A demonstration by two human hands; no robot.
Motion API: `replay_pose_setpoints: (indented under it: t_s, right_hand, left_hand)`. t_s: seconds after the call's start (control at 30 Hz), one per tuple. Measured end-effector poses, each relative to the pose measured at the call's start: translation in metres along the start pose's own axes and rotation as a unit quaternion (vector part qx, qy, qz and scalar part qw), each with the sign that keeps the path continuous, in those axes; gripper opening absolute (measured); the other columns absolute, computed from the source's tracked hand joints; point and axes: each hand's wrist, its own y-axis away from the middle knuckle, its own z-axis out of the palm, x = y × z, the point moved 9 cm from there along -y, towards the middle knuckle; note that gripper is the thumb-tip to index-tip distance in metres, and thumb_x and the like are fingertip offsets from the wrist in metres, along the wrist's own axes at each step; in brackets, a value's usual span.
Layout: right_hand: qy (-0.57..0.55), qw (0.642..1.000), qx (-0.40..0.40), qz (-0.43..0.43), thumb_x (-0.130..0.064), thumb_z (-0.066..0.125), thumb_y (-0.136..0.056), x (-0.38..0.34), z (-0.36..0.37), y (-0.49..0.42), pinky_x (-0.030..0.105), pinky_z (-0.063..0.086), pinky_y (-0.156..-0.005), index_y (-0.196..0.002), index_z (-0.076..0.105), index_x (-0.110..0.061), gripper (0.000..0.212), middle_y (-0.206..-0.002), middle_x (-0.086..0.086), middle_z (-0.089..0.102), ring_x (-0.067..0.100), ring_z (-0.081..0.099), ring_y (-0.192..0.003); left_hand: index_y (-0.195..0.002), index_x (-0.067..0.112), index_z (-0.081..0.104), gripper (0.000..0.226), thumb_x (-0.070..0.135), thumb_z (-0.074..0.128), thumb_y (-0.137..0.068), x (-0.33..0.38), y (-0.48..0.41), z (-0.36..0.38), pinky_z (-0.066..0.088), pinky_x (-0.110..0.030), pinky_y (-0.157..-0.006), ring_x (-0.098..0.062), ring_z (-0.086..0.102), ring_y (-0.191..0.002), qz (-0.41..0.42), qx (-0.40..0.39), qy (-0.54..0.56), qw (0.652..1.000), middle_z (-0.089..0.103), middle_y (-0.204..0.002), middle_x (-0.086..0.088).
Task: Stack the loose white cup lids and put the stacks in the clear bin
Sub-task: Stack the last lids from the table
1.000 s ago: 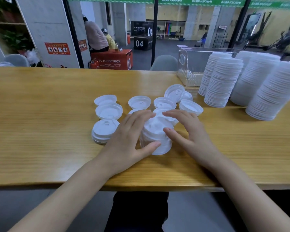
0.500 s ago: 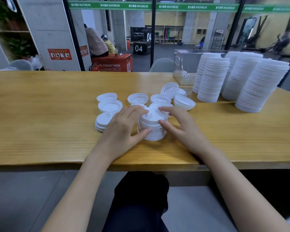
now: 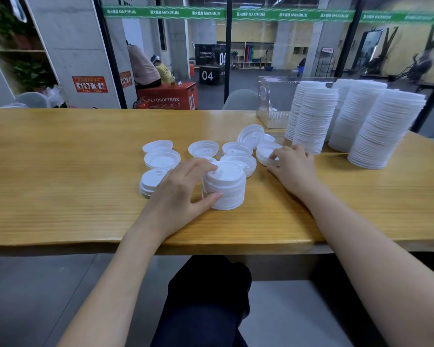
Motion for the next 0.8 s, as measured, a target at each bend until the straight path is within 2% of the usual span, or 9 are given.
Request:
replay_pose_setpoints:
  t_s: [0.1, 0.17, 0.2, 0.3, 0.4, 0.47, 0.6, 0.7, 0.8]
  right_hand:
    - [-0.015, 0.998, 0.061, -0.030, -0.032, 0.052, -0.100, -0.011, -0.020, 0.003, 0.040, 0.029, -0.095, -0.109, 0.068, -0.015, 0.025, -0.116, 0.002, 0.067, 0.027, 0.046, -0.118]
    - [-0.130, 0.987, 0.090, -0.023, -0.026, 0.056, -0.099, -0.012, -0.036, 0.008, 0.040, 0.039, -0.091, -0.106, 0.068, -0.012, 0.021, -0.103, 0.004, 0.070, 0.027, 0.056, -0.106]
    - [-0.238, 0.967, 0.089, -0.001, -0.023, 0.057, -0.098, -0.007, -0.041, 0.010, 0.038, 0.045, -0.086, -0.106, 0.068, -0.010, 0.018, -0.098, 0.004, 0.071, 0.023, 0.061, -0.097]
    - [-0.519, 0.848, 0.012, 0.104, -0.018, 0.058, -0.098, 0.006, -0.031, 0.022, 0.021, 0.050, -0.069, -0.108, 0.066, -0.011, 0.014, -0.088, 0.001, 0.068, 0.009, 0.063, -0.075]
    - [-0.594, 0.786, -0.042, 0.167, -0.014, 0.057, -0.098, 0.015, -0.014, 0.033, 0.024, 0.053, -0.066, -0.116, 0.061, -0.008, 0.019, -0.081, 0.004, 0.062, 0.013, 0.057, -0.068]
    - [-0.552, 0.815, -0.038, 0.172, -0.011, 0.058, -0.097, 0.022, -0.012, 0.036, 0.024, 0.053, -0.064, -0.115, 0.059, -0.011, 0.018, -0.079, 0.004, 0.062, 0.015, 0.057, -0.067]
    - [-0.319, 0.942, 0.012, 0.099, -0.012, 0.057, -0.096, 0.026, -0.021, 0.036, 0.026, 0.045, -0.078, -0.115, 0.066, -0.015, 0.021, -0.102, 0.001, 0.066, 0.016, 0.058, -0.089]
    - [-0.304, 0.952, 0.003, 0.042, -0.021, 0.053, -0.100, 0.015, -0.022, 0.042, 0.014, 0.038, -0.071, -0.122, 0.064, -0.018, 0.025, -0.115, -0.002, 0.065, 0.009, 0.055, -0.085]
    - [-0.299, 0.953, -0.039, -0.009, -0.040, 0.058, -0.096, 0.003, -0.020, 0.054, 0.028, 0.039, -0.098, -0.132, 0.056, -0.028, 0.038, -0.130, -0.009, 0.056, 0.014, 0.050, -0.109]
  left_hand:
    - [-0.124, 0.014, 0.059, 0.048, 0.045, 0.058, -0.088, 0.000, 0.000, 0.000, 0.049, -0.040, -0.098, -0.014, 0.054, -0.122, 0.001, 0.000, 0.006, 1.000, 0.058, -0.128, 0.002]
    - [-0.124, 0.014, 0.059, 0.048, 0.045, 0.058, -0.088, 0.001, 0.000, 0.000, 0.049, -0.039, -0.098, -0.014, 0.054, -0.120, 0.004, 0.002, 0.006, 1.000, 0.058, -0.128, 0.002]
    - [-0.124, 0.014, 0.059, 0.048, 0.045, 0.058, -0.088, 0.001, 0.000, 0.000, 0.049, -0.038, -0.098, -0.014, 0.054, -0.120, 0.006, 0.004, 0.007, 1.000, 0.058, -0.128, 0.002]
    - [-0.123, 0.013, 0.059, 0.048, 0.045, 0.058, -0.087, 0.000, 0.000, 0.000, 0.047, -0.034, -0.099, -0.013, 0.054, -0.119, 0.006, 0.006, 0.010, 1.000, 0.058, -0.129, 0.001]
    - [-0.123, 0.014, 0.059, 0.047, 0.044, 0.058, -0.087, -0.001, 0.000, 0.000, 0.046, -0.032, -0.099, -0.013, 0.054, -0.120, 0.006, 0.006, 0.012, 1.000, 0.057, -0.129, 0.001]
    - [-0.124, 0.015, 0.058, 0.047, 0.045, 0.058, -0.088, -0.002, 0.000, 0.000, 0.046, -0.034, -0.100, -0.012, 0.053, -0.122, 0.005, 0.004, 0.014, 1.000, 0.057, -0.129, 0.003]
    - [-0.124, 0.017, 0.057, 0.047, 0.046, 0.058, -0.088, -0.002, 0.000, 0.000, 0.046, -0.033, -0.100, -0.010, 0.051, -0.124, 0.002, 0.004, 0.017, 1.000, 0.057, -0.128, 0.005]
    - [-0.124, 0.017, 0.057, 0.046, 0.046, 0.059, -0.088, -0.002, 0.000, 0.000, 0.046, -0.032, -0.100, -0.010, 0.052, -0.123, 0.004, 0.002, 0.019, 1.000, 0.057, -0.128, 0.005]
    - [-0.125, 0.017, 0.057, 0.047, 0.046, 0.059, -0.088, -0.002, 0.000, 0.000, 0.045, -0.030, -0.100, -0.008, 0.051, -0.124, 0.003, 0.001, 0.019, 1.000, 0.056, -0.129, 0.006]
